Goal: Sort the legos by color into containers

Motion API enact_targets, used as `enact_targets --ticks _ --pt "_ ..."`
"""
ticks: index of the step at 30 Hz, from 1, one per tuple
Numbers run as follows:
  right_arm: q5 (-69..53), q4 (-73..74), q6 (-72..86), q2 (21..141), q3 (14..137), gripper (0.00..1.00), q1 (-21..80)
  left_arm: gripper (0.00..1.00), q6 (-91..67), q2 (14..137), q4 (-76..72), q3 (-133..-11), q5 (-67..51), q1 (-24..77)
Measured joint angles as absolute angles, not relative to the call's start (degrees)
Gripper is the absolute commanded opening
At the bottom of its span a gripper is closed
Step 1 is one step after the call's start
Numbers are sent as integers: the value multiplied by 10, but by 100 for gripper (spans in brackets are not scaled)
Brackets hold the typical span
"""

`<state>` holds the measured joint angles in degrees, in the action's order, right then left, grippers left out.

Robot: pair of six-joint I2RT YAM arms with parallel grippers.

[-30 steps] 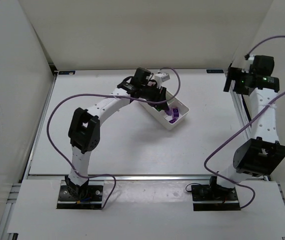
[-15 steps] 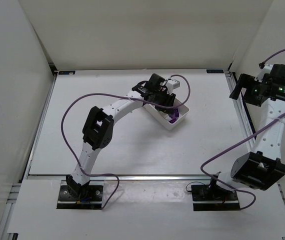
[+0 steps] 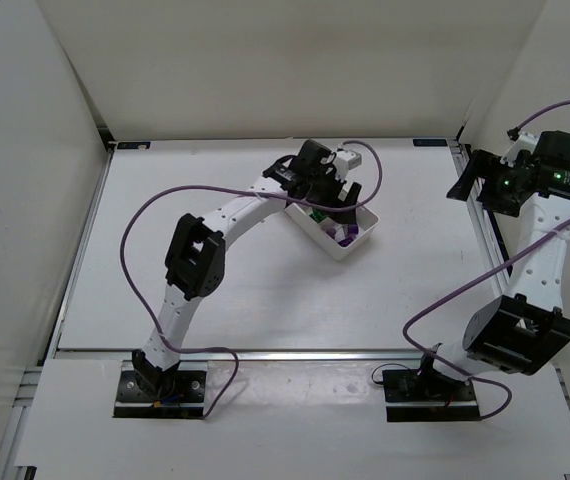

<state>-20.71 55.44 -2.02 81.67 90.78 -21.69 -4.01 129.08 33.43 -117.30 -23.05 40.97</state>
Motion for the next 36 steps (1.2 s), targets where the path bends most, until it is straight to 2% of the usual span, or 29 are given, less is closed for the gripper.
enact_targets --ticks 5,12,15,18,24,29,36 --pt "-256 534 -19 842 903 98 -203 99 -39 1237 337 -1183 -230 407" --pt "-322 500 -27 903 903 96 -157 99 -20 1088 344 -1154 -199 376" --pt "-340 494 -48 932 906 97 -133 99 -40 1029 342 -1109 -224 316" --pt "-354 489 -71 960 912 97 -115 99 -65 992 341 -1038 -256 214" --pt "-377 472 -107 1002 914 97 -116 99 -66 994 392 -937 -245 37" --pt "-384 465 -138 1028 917 97 -121 99 -32 998 429 -920 -214 2" --pt "-388 465 -171 1050 917 98 -143 99 -8 999 431 -836 -187 -32"
